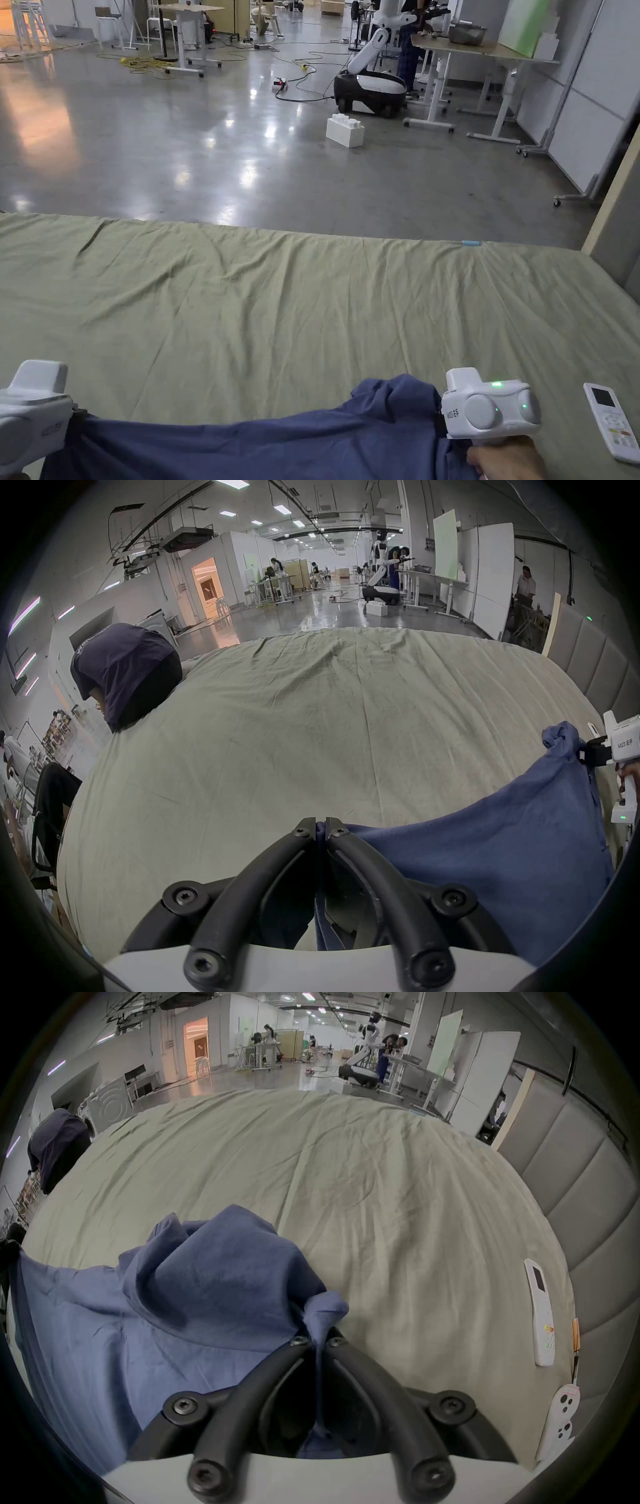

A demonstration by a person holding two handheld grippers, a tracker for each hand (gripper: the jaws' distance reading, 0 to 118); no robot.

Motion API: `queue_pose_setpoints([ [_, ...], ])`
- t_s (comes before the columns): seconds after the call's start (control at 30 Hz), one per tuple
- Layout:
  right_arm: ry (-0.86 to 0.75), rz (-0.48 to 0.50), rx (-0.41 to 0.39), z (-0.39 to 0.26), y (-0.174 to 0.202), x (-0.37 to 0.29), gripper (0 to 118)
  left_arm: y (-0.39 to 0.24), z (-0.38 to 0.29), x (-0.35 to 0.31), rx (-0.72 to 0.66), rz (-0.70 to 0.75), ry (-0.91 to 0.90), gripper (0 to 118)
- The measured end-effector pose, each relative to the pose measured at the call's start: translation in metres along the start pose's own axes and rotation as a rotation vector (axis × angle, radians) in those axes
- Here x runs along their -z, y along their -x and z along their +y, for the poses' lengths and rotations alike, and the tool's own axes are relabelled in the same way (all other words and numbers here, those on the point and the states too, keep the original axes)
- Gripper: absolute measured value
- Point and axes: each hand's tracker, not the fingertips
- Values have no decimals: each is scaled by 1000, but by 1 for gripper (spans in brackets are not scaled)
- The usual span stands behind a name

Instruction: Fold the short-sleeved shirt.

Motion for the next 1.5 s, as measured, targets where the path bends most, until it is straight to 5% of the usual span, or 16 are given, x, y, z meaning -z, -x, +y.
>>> queue_pose_setpoints([
  [0.9, -683, -132, 45, 52, -51, -354, 3, 30, 125, -228, -36, -42, -432, 4],
  [1.5, -881, -279, 23, 176, -52, -438, 3, 45, 274, -303, -64, 25, -623, 4],
])
